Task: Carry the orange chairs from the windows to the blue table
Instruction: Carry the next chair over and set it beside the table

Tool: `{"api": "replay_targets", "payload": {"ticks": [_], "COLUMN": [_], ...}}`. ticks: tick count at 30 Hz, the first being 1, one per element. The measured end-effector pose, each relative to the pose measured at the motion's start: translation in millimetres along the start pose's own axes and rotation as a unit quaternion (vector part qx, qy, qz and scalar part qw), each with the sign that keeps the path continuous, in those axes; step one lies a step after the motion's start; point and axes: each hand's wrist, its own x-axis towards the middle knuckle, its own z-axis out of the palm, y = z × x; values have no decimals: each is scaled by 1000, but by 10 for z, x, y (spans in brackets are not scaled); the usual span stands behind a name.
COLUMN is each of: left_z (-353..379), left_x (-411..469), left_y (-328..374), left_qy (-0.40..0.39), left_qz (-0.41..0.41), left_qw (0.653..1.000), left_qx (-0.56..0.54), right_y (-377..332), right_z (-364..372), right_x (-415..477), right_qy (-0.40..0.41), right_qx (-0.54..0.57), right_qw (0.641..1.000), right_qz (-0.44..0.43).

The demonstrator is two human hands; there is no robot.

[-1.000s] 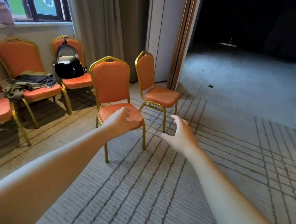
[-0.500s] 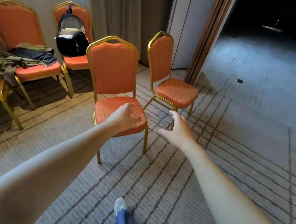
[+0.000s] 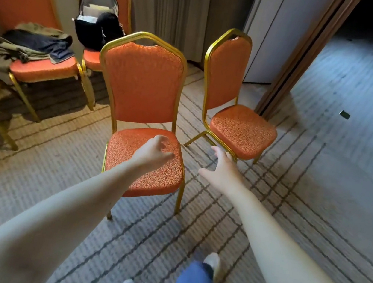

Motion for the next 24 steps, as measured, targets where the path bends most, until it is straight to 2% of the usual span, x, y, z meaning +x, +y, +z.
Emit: {"api": "replay_targets", "payload": {"ticks": [7, 12, 13, 15, 20, 24], "left_z": [223, 320, 340, 361, 312, 234], "left_x": [1084, 1514, 1600, 1647, 1828, 1965], "left_y": [75, 155, 142, 164, -79, -300], "left_qy": [92, 156, 184, 189, 263, 286], "left_qz": [-94, -183, -213, -223, -315, -348], "left_qw": [989, 964, 951, 947, 896, 871], "left_qx": [-68, -114, -131, -134, -167, -197], "right_y": [42, -63, -129, -141, -478, -754], "right_z": [-168, -253, -233, -236, 61, 306], "right_x": [1626, 2470, 2697, 2825, 3347, 3588], "right_qy": [-77, -154, -181, -182, -259, -278], "right_qx": [-49, -74, -93, -100, -119, -138], "right_qw": [991, 971, 960, 957, 921, 905], "right_qz": [-100, -167, -190, -203, -266, -291]}}
